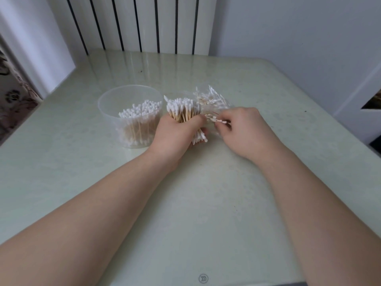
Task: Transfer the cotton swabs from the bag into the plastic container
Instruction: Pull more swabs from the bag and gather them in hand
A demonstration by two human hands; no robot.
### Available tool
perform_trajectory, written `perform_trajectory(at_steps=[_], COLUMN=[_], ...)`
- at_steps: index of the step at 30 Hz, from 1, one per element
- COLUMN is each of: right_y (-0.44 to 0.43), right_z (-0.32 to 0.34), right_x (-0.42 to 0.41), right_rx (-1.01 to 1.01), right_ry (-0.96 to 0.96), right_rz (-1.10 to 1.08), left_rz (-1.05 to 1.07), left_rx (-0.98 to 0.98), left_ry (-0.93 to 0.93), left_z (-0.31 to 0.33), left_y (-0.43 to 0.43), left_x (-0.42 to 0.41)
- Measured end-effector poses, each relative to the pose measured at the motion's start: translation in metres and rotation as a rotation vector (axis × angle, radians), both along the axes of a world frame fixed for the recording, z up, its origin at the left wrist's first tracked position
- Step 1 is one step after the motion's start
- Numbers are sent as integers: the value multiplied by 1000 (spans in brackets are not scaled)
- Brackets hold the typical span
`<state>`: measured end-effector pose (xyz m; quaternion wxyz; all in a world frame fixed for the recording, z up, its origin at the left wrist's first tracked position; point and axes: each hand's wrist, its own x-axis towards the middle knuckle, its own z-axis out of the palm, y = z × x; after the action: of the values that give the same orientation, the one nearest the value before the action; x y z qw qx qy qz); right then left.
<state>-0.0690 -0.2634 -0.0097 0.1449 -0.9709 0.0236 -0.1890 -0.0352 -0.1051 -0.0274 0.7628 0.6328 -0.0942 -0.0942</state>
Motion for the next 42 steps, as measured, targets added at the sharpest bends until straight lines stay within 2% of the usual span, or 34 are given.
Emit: perform_trajectory(at_steps=[6, 9, 16, 23, 26, 30, 33, 37, 42], right_y=[-6, -5, -2, 9, 14, 15, 12, 16, 17], right_z=[6, 10, 18, 20, 17, 14, 15, 15, 12], right_x=[-4, -7, -8, -12, -10, -9, -9, -12, -16], right_rx=[97, 198, 670, 840, 860, 866, 862, 842, 563], right_ry=[-224, -266, -157, -18, -6, -47, -52, 60, 215], right_rz=[-6, -21, -60, 74, 104, 93, 76, 169, 235], left_rz=[-1, 11, 42, -152, -199, -121, -75, -84, -75], left_rx=[-22, -12, 31, -12, 46, 142, 55, -78, -176], left_ry=[17, 18, -2, -82, -142, -149, -117, -92, -38], left_z=[2, 0, -6, -6, -5, -7, -7, -5, -3], left_y=[0, 0, 2, 4, 5, 2, 2, 6, 5], left_x=[0, 1, 8, 4, 2, 5, 5, 5, 2])
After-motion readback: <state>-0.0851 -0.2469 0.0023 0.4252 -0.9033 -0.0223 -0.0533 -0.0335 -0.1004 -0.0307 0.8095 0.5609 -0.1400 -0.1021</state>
